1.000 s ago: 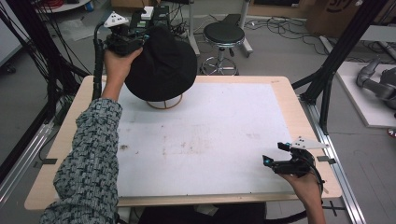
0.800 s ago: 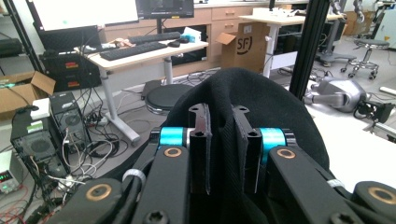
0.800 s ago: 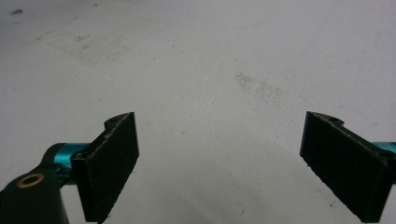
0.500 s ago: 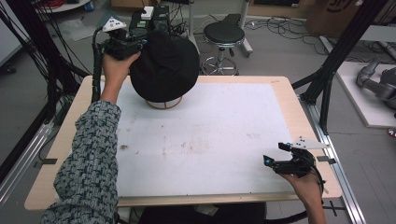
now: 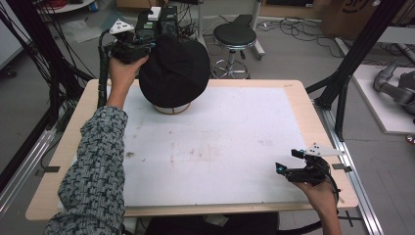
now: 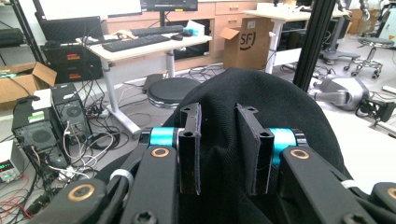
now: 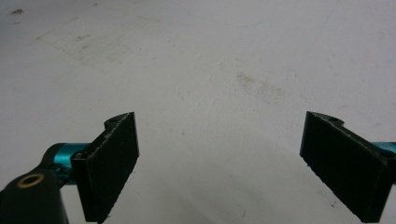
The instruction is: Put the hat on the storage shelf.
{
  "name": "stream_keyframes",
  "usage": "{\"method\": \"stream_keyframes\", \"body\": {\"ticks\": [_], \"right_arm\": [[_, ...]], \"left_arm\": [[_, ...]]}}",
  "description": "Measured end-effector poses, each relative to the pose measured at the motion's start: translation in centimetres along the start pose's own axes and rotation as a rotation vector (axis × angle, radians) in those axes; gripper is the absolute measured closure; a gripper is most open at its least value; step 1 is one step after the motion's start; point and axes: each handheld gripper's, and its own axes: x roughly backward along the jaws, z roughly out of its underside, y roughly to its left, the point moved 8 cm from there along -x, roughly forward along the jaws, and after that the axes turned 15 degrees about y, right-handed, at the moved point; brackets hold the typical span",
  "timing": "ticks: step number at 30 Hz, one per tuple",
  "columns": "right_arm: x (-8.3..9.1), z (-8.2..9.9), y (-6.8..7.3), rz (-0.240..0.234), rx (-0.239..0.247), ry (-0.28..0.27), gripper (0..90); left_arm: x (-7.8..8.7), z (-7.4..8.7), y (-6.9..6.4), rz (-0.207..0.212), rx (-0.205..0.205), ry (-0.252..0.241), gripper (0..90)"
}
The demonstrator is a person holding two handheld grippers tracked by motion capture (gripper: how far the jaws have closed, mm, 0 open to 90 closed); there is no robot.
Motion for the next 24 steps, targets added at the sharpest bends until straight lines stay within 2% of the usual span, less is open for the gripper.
{"method": "stream_keyframes", "body": {"ticks": [11, 19, 24], "right_arm": [[-0.2, 0.1, 0.1, -0.007, -0.001, 0.009, 11.4], [-0.1, 0.1, -0.1, 0.001, 0.001, 0.001, 11.4], [-0.1, 0.1, 0.0, -0.001, -0.002, 0.005, 11.4]], "left_arm": [[-0.8, -0.3, 0.0, -0.012, 0.014, -0.008, 72.4], [-0.9, -0.1, 0.1, -0.017, 0.01, 0.005, 63.0], [-0.3, -0.4, 0.2, -0.019, 0.009, -0.01, 57.1]]}}
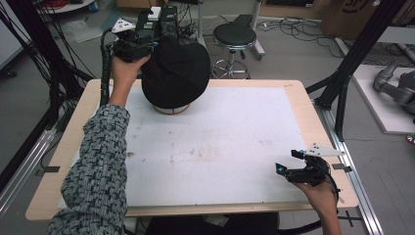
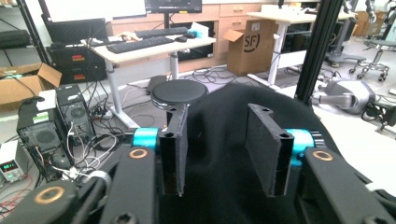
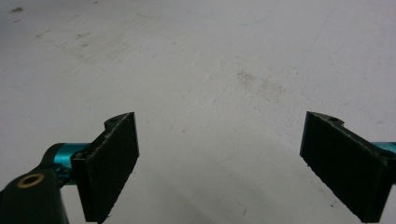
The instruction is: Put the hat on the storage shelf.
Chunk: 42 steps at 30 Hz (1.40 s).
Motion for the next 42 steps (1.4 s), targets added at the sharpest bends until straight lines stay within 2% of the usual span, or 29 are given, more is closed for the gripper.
{"method": "stream_keyframes", "body": {"ticks": [9, 18, 19, 31, 34, 42], "right_arm": [[-0.3, -0.5, 0.2, -0.006, 0.014, -0.002, 11.4], [-0.9, -1.4, 0.3, -0.014, 0.029, -0.009, 11.4], [-1.0, -1.4, 0.4, -0.02, 0.021, -0.004, 11.4], [-2.7, -3.4, 0.9, -0.05, 0.063, -0.004, 11.4], [-3.1, -3.8, 1.0, -0.062, 0.064, -0.001, 11.4], [-3.7, -5.1, 1.0, -0.078, 0.076, -0.013, 11.4]], "left_arm": [[0.7, 0.2, 0.2, 0.003, -0.004, 0.002, 53.7], [2.7, 0.6, 0.2, 0.034, -0.014, 0.009, 49.4], [3.0, 0.8, 0.2, 0.035, -0.013, 0.009, 48.9], [7.3, 3.3, 1.4, 0.053, -0.007, -0.004, 45.7], [8.5, 3.9, 1.5, 0.071, -0.006, -0.015, 43.3], [11.1, 6.0, 1.5, 0.083, -0.003, -0.014, 38.7]]}}
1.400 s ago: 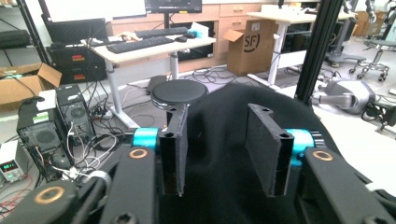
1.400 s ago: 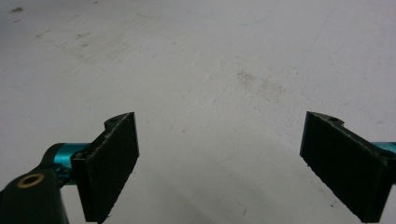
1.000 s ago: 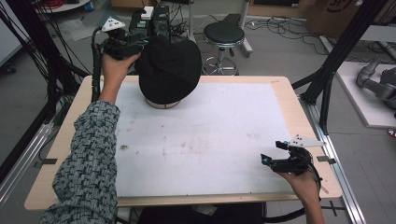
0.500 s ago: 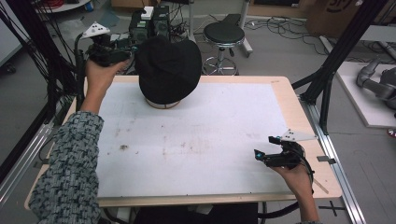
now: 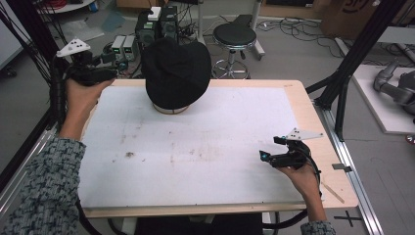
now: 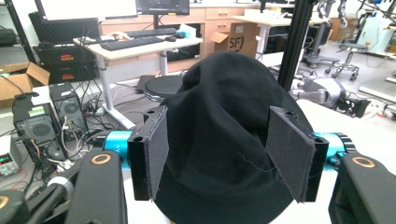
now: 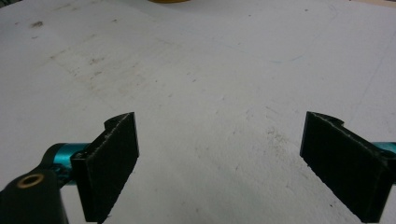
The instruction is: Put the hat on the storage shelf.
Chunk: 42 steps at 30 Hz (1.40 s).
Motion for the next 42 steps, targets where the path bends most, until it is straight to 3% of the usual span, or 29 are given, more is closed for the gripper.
{"method": "stream_keyframes", "body": {"ticks": [7, 17, 24, 28, 36, 42], "right_arm": [[-0.3, -0.7, -0.4, 0.003, 0.0, -0.005, 11.4], [0.0, -1.5, -0.6, 0.001, 0.005, -0.028, 11.4], [-0.2, -2.2, -0.7, -0.002, 0.019, -0.041, 11.3], [-0.2, -2.4, -0.5, -0.001, 0.026, -0.04, 11.3], [0.2, -2.7, -0.3, 0.005, 0.027, -0.053, 11.3], [0.3, -2.6, -0.3, 0.008, 0.029, -0.049, 11.3]], "left_arm": [[1.5, 1.8, -1.2, 0.042, 0.01, -0.002, 33.5], [2.6, 4.5, -3.9, 0.097, -0.012, 0.019, 26.7], [3.6, 6.6, -5.2, 0.101, -0.006, -0.014, 21.7], [3.8, 8.2, -5.6, 0.092, -0.005, 0.002, 15.5], [4.5, 10.8, -7.1, 0.118, -0.03, -0.024, 14.3], [4.4, 11.7, -7.4, 0.118, -0.037, -0.023, 14.3]]}}
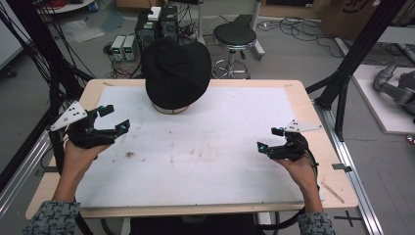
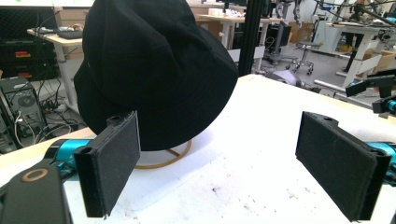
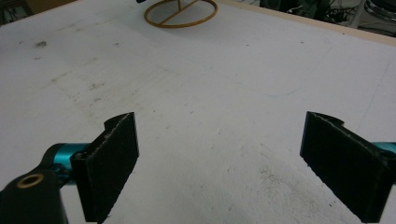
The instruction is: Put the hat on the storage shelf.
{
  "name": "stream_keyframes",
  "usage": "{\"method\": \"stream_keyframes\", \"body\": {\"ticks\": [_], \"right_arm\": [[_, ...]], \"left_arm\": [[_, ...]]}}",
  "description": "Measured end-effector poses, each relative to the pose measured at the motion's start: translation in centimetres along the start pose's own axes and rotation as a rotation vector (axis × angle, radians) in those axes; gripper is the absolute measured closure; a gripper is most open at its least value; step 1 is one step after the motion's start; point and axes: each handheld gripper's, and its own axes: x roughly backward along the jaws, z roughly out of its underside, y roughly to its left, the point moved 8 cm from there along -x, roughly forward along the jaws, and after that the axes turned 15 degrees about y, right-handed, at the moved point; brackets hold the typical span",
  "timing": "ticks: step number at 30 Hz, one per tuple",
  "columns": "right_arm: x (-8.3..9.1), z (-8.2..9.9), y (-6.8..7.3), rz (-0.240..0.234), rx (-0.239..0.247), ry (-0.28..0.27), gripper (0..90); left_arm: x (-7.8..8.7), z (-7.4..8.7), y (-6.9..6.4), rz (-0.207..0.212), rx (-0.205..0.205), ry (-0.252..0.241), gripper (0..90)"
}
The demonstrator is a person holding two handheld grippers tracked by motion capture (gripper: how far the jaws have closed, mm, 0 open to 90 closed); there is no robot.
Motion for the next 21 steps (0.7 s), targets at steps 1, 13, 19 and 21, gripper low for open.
{"method": "stream_keyframes", "body": {"ticks": [1, 13, 19, 21], "right_arm": [[0.0, -0.01, 0.05, 0.0, -0.002, 0.001, 11.3], [-0.1, -0.07, 0.09, 0.003, 0.004, 0.004, 11.3], [-0.12, -0.11, 0.16, 0.003, 0.005, 0.005, 11.3], [-0.16, -0.12, 0.15, 0.001, 0.007, 0.004, 11.3]], "left_arm": [[0.0, 0.05, 0.01, 0.001, 0.0, -0.001, 14.3], [-0.18, 0.27, -0.18, -0.004, -0.011, 0.007, 14.3], [-0.32, 0.49, -0.3, -0.003, -0.013, 0.012, 14.3], [-0.33, 0.53, -0.4, 0.007, -0.014, 0.005, 14.3]]}}
